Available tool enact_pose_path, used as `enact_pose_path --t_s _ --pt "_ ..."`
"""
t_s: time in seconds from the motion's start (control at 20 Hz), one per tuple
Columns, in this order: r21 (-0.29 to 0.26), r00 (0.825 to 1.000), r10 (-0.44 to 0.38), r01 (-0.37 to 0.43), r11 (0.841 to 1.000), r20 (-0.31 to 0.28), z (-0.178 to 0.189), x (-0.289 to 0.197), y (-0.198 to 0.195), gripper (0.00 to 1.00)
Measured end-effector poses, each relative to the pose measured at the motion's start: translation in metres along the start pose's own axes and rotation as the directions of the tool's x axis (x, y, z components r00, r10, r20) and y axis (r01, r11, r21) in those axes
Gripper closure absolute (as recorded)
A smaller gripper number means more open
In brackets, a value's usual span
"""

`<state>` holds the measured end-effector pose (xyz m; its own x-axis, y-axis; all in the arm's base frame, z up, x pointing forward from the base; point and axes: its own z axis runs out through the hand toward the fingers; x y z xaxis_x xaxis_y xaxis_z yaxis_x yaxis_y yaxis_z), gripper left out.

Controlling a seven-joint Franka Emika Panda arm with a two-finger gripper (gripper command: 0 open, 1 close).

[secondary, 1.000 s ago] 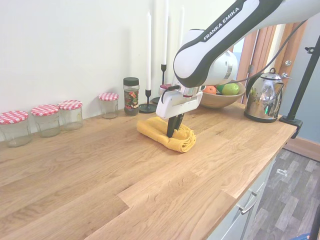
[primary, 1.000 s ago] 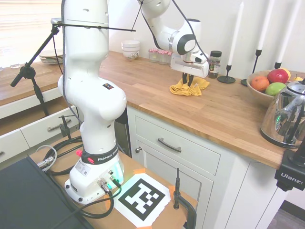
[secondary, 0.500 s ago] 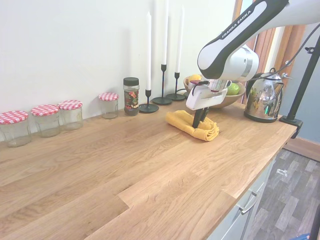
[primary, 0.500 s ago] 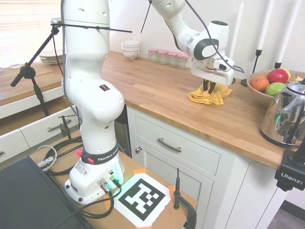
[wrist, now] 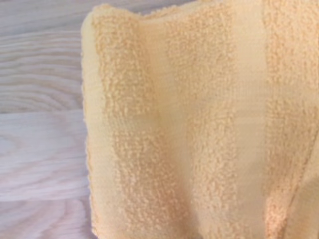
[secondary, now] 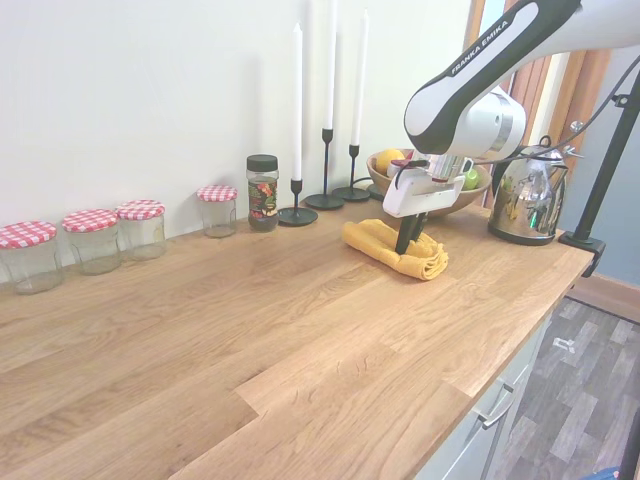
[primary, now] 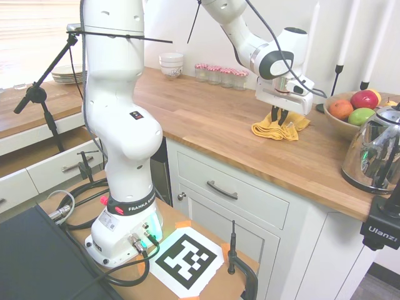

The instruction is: Wipe the counter

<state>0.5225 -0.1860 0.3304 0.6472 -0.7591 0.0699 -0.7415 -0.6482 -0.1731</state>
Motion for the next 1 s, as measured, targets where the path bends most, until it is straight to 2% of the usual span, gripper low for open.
enact_pose_path --t_s 0.7,1.0 --pt "0.013 1.000 0.008 -0.008 1.000 -0.009 -0.014 -0.001 0.000 0.00" --pt "0.034 0.999 0.038 -0.037 0.999 -0.030 -0.040 0.001 0.018 0.00"
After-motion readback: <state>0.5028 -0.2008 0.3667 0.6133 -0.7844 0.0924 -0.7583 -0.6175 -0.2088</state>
